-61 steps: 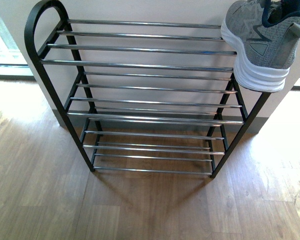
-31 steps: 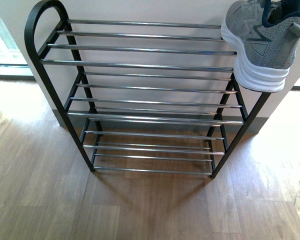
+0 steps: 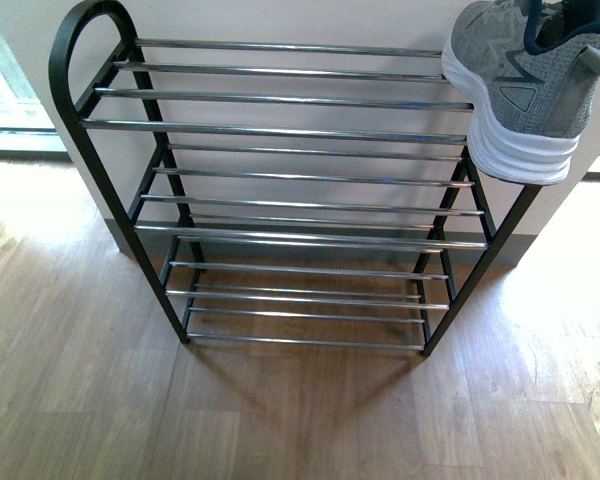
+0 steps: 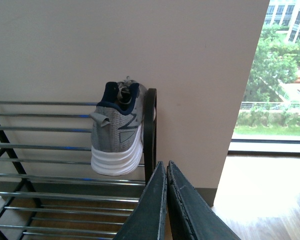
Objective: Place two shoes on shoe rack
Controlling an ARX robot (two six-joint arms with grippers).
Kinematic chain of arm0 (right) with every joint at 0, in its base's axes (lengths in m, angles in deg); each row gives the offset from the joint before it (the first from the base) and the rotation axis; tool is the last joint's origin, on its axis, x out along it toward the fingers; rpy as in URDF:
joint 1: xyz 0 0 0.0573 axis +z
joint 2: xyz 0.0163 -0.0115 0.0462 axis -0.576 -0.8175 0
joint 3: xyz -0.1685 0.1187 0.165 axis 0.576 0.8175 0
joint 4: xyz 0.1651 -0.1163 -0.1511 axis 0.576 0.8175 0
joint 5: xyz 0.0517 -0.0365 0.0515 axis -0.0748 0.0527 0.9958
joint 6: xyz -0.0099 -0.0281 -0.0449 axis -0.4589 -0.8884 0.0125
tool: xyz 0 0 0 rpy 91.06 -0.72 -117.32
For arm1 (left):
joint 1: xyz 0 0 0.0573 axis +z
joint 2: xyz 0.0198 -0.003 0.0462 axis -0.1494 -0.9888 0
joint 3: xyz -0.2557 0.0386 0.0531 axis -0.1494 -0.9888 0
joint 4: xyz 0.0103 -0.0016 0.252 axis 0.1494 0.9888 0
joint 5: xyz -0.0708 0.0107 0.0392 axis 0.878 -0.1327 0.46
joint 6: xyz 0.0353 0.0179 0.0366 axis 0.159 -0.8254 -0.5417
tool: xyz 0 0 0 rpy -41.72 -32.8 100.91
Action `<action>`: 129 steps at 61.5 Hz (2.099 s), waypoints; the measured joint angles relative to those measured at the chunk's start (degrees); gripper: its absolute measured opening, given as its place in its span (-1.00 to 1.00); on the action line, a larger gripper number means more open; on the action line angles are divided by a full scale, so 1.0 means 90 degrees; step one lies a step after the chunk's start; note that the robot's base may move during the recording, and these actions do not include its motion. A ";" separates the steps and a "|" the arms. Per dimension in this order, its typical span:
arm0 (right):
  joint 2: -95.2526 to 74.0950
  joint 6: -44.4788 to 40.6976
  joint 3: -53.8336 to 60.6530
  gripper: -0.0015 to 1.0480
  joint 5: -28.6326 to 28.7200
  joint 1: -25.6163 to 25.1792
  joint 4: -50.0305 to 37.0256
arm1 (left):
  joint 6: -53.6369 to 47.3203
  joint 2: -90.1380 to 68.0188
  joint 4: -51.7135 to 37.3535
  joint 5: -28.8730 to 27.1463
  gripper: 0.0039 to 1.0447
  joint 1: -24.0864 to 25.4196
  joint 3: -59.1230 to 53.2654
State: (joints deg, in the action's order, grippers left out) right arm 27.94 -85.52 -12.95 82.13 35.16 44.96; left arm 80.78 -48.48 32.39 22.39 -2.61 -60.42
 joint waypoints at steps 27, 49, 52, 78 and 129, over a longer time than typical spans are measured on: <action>0.1154 0.0000 -0.0002 -0.97 0.0000 0.0000 0.1185 | 0.0000 0.0000 0.0000 0.0000 -0.98 0.0000 0.0000; 0.1156 -0.0007 -0.0002 0.09 0.0000 0.0000 0.1185 | 0.0000 0.0000 0.0000 0.0000 -0.98 0.0000 0.0000; 0.1156 -0.0007 -0.0002 0.25 0.0000 0.0000 0.1185 | 0.0000 0.0000 0.0000 0.0000 -0.98 0.0000 0.0000; 0.1158 -0.0005 -0.0002 0.82 0.0002 0.0000 0.1185 | 0.0216 -0.0214 -0.1557 -0.1712 -0.98 -0.0369 -0.0296; 0.1163 -0.0007 -0.0002 0.82 0.0000 0.0000 0.1185 | 0.5020 -0.5727 0.2849 0.1916 -0.98 -0.1724 0.6623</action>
State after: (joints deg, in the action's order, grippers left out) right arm 38.41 -85.59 -12.98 82.13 35.16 55.62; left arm 125.96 -100.02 58.03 39.63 -18.13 -0.81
